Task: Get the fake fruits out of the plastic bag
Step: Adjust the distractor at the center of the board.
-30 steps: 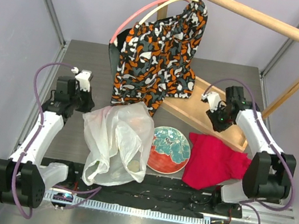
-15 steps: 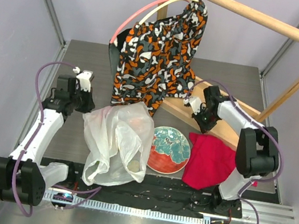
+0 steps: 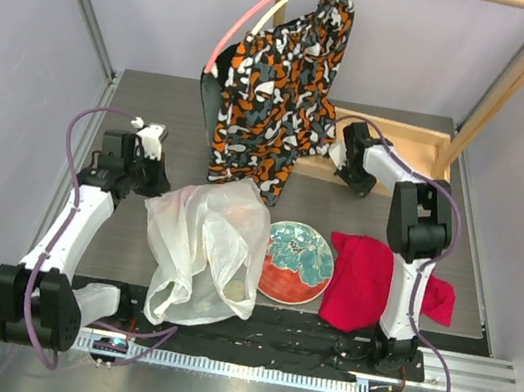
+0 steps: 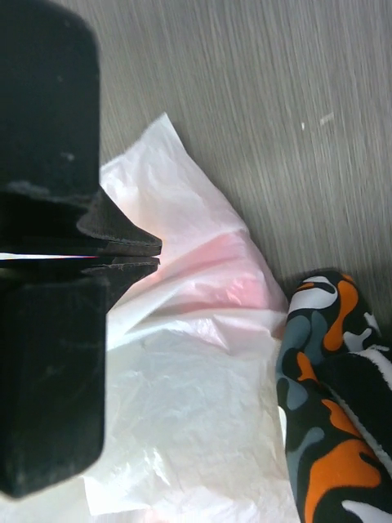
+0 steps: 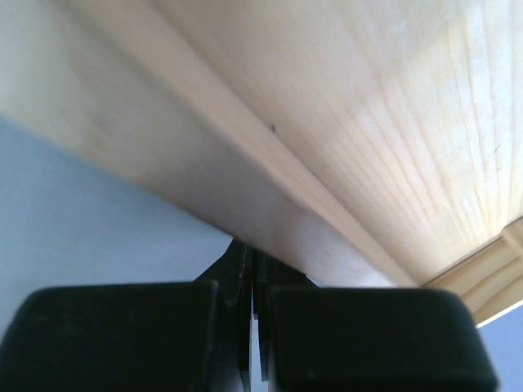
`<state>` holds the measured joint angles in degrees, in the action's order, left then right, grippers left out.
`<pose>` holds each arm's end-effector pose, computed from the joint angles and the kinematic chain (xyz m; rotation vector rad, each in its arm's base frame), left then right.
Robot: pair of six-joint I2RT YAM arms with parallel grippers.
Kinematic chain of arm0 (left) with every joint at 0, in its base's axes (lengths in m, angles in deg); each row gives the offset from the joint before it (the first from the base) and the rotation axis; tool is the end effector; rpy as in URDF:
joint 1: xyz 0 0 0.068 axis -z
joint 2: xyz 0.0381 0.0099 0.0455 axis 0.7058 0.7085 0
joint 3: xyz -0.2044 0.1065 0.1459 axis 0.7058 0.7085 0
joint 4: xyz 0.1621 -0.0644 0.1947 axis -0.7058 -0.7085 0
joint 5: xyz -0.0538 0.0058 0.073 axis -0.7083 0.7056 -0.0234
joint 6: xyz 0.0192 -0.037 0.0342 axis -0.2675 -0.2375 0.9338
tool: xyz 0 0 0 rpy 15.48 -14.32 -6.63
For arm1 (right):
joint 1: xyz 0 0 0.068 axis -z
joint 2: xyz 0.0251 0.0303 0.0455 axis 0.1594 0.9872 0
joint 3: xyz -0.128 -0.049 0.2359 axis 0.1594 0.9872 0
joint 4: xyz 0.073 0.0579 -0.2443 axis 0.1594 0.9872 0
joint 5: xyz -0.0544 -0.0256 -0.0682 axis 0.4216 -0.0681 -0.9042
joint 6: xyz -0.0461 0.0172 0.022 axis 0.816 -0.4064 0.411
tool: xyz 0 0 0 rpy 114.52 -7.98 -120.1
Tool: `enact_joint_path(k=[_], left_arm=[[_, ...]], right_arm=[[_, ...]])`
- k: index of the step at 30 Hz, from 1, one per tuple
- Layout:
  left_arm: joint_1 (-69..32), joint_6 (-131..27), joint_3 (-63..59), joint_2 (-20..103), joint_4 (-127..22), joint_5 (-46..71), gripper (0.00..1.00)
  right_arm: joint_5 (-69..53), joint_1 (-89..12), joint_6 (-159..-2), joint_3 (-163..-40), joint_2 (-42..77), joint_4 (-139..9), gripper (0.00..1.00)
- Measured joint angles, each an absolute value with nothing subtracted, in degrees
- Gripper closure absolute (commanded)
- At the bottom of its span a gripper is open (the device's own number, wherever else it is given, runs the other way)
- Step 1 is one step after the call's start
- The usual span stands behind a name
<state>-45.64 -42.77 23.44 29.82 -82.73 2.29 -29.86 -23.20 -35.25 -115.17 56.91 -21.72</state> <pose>0.2304 -0.0083 0.2618 0.0874 2.3313 -0.3992 0.4117 0.0939 0.1619 -1.2458 2.6227 -0.4345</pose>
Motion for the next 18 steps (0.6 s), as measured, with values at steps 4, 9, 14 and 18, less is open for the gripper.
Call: enact_joint_path(k=[4,9,14,18], left_arm=[[-45.6,-42.5,19.7,34.4,-83.6,-1.9,1.0],[-45.6,-40.3,12.9,37.3,-86.3,-4.2,1.0],[-45.6,-38.2,10.6,37.6,-87.9,-4.3,1.0],[-45.6,-38.2,10.6,37.6,-88.8,-4.3,1.0]], right_arm=[[-32.1,-23.1,-35.0,-126.2,65.1,-25.4,0.99],[-32.7,-23.0,-35.1,-132.1,69.2,-29.1,0.99],[-25.6,-23.6,-35.5,-131.9,68.4,-29.1,0.99],[-19.5,-26.8,-35.5,-131.7,67.8,-30.2,0.99]])
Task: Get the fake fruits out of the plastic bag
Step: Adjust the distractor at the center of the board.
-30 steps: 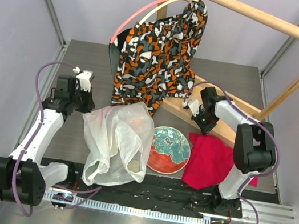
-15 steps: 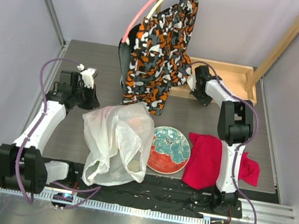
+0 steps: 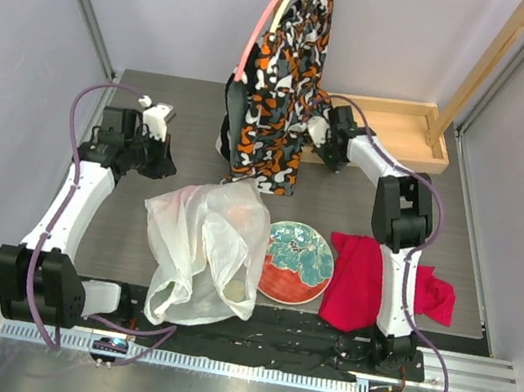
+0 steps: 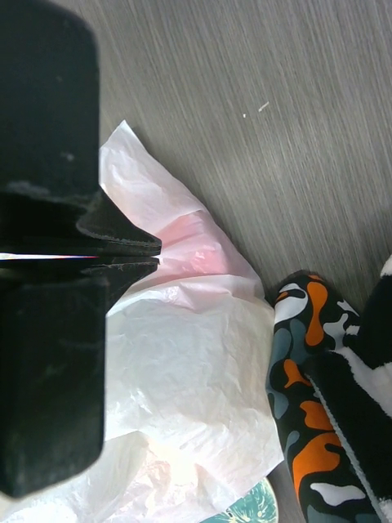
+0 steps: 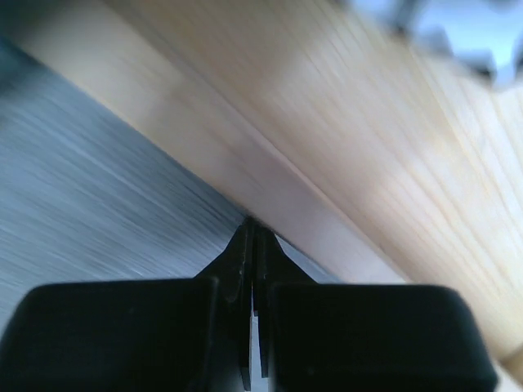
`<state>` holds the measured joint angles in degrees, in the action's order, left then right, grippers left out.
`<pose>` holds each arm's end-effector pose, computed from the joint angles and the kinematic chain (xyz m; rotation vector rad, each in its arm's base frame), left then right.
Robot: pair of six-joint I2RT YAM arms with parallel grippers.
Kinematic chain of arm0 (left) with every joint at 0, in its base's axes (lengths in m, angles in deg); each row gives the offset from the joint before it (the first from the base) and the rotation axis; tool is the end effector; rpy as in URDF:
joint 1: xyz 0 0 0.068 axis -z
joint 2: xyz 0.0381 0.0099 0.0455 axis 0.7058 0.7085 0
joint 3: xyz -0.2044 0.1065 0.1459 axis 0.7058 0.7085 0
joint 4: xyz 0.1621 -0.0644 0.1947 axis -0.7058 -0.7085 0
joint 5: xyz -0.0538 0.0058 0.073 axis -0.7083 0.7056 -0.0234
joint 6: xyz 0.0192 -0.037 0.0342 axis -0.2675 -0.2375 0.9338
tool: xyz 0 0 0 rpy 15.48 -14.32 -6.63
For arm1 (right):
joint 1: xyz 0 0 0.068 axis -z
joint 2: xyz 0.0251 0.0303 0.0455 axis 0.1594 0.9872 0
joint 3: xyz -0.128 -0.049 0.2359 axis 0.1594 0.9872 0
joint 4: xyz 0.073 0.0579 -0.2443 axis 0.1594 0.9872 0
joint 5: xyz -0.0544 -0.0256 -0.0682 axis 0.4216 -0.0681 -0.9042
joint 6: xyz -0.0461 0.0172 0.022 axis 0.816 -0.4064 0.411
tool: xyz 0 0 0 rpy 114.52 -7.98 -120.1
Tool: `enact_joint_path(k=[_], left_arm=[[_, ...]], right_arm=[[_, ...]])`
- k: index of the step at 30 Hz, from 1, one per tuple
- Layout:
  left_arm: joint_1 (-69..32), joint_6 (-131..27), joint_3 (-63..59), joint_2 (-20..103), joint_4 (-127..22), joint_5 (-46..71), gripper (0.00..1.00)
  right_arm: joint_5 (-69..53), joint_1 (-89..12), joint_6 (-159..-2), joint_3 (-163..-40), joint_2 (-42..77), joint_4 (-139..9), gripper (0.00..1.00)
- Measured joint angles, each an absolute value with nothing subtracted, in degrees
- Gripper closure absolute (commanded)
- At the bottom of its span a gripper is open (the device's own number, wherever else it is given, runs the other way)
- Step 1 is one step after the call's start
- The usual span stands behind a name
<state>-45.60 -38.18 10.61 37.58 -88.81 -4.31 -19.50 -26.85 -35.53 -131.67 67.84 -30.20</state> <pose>0.2610 -0.0119 0.2977 0.2330 2.3136 -0.4977 0.4716 0.1478 0.1654 -1.2223 2.3427 -0.2098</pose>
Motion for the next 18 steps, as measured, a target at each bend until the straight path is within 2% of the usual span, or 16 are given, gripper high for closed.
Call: enact_joint_path(k=[2,7,13,15,16,18], left_arm=[[-45.6,-38.3,10.6,37.6,-89.0,-4.3,1.0],[-45.6,-37.9,10.5,37.5,-90.1,-4.4,0.99],[-45.6,-34.5,10.1,35.9,-92.4,-3.9,0.85],[-45.6,-32.5,8.9,35.4,-94.0,-4.2,0.79],[-45.6,-31.4,7.9,35.3,-95.3,-4.5,0.73],[-45.6,-28.4,5.4,35.3,-98.7,-5.6,0.67]], right_arm=[[-18.2,-29.0,-35.8,-133.6,69.0,-30.0,0.99],[-19.1,-33.1,-38.6,-148.2,77.6,-26.2,0.99],[-20.4,-33.5,-43.0,-152.1,79.9,-27.6,0.97],[-20.1,-33.5,-43.9,-149.4,78.5,-29.2,0.86],[-19.6,-33.3,-44.3,-147.0,76.9,-30.1,0.77],[-18.6,-32.7,-45.0,-139.2,71.8,-30.8,0.67]])
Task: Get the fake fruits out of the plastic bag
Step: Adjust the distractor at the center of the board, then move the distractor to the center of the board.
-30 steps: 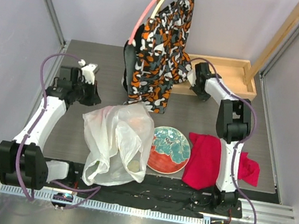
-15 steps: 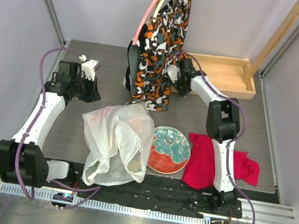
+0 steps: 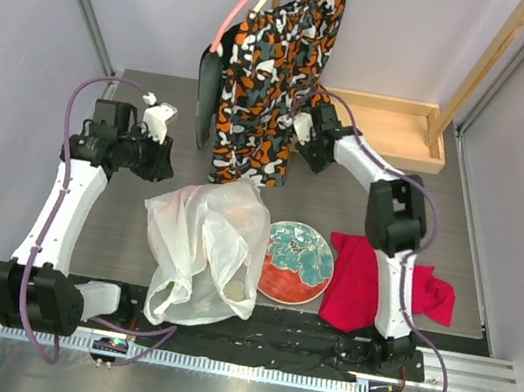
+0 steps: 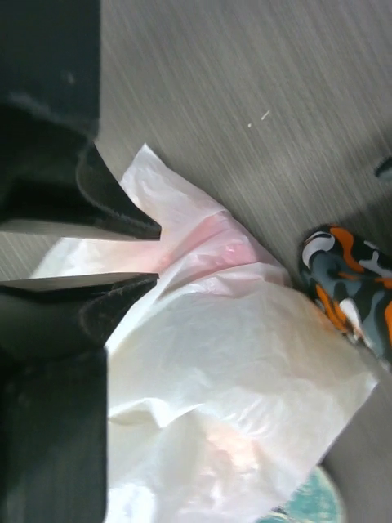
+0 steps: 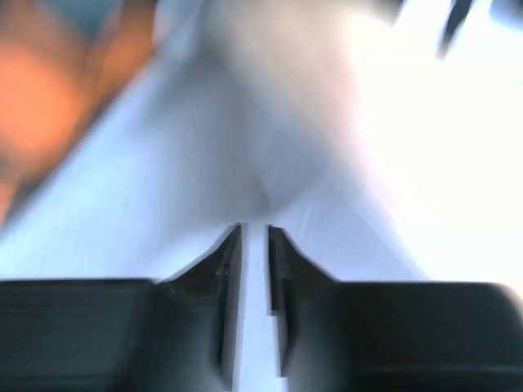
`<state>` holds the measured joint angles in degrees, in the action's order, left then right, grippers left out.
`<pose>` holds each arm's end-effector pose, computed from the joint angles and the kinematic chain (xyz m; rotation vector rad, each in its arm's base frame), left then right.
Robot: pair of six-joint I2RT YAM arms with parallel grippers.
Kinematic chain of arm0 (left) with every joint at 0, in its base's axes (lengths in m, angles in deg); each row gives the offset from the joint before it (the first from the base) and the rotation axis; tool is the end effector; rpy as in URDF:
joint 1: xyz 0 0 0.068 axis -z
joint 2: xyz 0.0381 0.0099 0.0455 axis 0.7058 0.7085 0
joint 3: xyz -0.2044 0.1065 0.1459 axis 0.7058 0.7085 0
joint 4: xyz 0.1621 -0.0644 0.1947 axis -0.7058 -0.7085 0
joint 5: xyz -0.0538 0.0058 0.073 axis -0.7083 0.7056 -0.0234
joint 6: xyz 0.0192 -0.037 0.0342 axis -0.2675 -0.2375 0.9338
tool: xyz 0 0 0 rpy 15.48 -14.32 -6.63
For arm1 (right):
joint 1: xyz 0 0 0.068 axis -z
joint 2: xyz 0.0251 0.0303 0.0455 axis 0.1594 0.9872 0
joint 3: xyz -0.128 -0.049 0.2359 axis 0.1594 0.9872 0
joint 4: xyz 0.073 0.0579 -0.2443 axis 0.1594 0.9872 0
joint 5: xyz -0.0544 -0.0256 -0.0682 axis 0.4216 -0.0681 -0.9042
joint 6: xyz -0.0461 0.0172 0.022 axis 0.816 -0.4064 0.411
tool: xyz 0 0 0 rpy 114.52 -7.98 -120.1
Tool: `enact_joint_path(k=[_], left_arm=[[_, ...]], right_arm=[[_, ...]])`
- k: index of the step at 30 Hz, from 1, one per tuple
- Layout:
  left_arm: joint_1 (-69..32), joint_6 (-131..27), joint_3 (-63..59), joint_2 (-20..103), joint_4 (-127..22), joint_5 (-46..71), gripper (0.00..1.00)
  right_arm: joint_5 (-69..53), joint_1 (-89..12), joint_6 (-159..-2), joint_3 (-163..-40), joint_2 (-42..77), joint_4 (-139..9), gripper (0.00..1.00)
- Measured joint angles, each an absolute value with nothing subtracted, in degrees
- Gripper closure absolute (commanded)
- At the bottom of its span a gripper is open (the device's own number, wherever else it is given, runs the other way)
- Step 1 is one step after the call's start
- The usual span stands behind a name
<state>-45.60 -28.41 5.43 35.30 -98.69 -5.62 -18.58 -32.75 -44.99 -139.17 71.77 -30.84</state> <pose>0.2442 -0.0128 0.3239 0.4304 2.3024 -0.4517 0.4746 0.2052 0.1727 -1.1147 2.3022 -0.0996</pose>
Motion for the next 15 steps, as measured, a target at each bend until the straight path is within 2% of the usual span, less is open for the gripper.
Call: enact_joint_path(k=[1,3,5,6,10,13,15], left_arm=[[-45.6,-26.7,4.1,35.3,-100.8,-6.2,0.65],[-45.6,-22.9,2.3,34.8,-105.0,-7.1,0.62],[-45.6,-20.9,2.3,33.9,-107.6,-7.3,0.64],[-45.6,-19.9,2.4,33.2,-109.1,-7.4,0.69],[-45.6,-18.0,3.1,30.3,-112.0,-7.9,0.77],[-45.6,-16.2,3.0,28.9,-114.1,-10.2,0.7],[-44.9,-14.1,2.2,28.9,-117.4,-12.0,0.61]], right_arm=[[-17.9,-32.6,-45.2,-134.8,68.1,-30.4,0.67],[-16.3,-32.0,-45.2,-124.8,59.0,-29.4,0.78],[-14.4,-31.4,-43.8,-113.2,46.4,-28.9,0.91],[-13.6,-31.2,-42.8,-109.6,41.4,-27.5,0.99],[-9.2,-31.0,-36.6,-96.2,21.9,-20.6,0.99],[-6.7,-31.0,-31.2,-87.3,15.2,-14.0,0.99],[-6.4,-31.0,-28.1,-81.3,14.4,-10.1,0.99]])
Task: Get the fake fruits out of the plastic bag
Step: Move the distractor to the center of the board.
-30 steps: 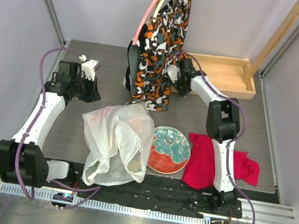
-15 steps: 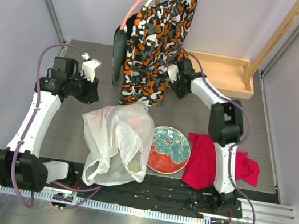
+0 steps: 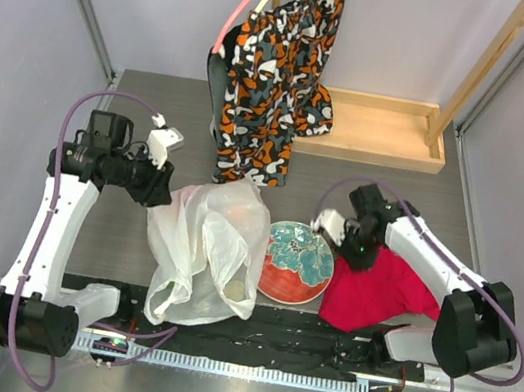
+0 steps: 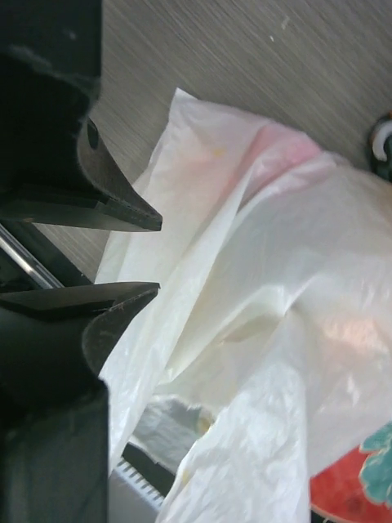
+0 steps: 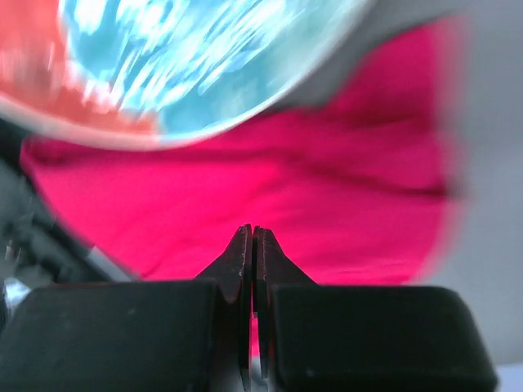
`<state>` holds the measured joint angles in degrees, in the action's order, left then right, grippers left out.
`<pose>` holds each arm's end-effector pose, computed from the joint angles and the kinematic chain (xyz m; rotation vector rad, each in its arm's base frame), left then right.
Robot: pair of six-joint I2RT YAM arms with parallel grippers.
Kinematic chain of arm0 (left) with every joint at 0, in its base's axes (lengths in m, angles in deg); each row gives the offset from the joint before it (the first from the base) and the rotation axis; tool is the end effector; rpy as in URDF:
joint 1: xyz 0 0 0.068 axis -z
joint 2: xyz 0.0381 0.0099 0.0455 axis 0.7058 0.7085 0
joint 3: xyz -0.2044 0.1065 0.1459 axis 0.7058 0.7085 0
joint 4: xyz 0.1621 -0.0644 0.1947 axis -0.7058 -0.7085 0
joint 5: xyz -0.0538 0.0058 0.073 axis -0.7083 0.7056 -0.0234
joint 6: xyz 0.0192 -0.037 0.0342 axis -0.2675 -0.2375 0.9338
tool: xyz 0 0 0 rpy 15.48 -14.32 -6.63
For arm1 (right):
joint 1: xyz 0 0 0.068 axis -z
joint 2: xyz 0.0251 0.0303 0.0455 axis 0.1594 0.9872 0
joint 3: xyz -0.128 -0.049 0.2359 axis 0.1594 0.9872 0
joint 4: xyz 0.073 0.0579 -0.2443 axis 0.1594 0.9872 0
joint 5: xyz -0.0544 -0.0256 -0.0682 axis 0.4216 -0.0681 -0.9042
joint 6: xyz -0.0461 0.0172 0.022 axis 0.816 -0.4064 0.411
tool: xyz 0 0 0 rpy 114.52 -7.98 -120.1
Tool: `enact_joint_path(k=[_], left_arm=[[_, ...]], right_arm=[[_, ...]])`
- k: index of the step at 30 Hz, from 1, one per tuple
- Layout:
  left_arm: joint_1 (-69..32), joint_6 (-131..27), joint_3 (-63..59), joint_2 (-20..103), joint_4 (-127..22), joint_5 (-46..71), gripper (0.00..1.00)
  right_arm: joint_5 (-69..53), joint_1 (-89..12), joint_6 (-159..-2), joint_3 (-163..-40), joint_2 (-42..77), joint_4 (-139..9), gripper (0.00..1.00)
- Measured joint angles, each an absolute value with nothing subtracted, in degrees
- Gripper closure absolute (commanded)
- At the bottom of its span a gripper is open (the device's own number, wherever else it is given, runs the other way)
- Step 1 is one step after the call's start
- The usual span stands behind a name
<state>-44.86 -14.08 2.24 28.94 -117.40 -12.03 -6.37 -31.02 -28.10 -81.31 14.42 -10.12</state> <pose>0.1922 -0.0194 0.3439 0.7455 2.3042 -0.5369 0.2173 0.0933 0.2268 -1.6328 2.3891 0.1671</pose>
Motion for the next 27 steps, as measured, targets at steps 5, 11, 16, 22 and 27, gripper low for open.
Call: enact_joint_path(k=[5,11,16,22,27], left_arm=[[-41.3,-9.0,-4.4,30.7,-126.0,-15.0,0.39],[-36.5,-5.9,-6.7,32.1,-129.6,-13.5,0.3],[-33.0,-0.7,-8.0,32.8,-131.2,-11.1,0.21],[-31.6,6.1,-11.2,29.7,-131.2,-10.0,0.2],[-31.5,0.2,-7.4,25.7,-131.5,-3.6,0.14]], right_arm=[[-10.8,-30.7,-22.6,-69.7,15.1,-7.3,0.99],[-19.3,-18.2,-19.6,-71.0,23.4,-9.8,0.99],[-29.2,-1.4,-19.4,-88.2,39.3,-13.1,0.99],[-22.1,2.1,-23.9,-108.9,45.4,-10.0,0.51],[-5.1,-18.0,-30.1,-116.2,36.6,-4.0,0.28]])
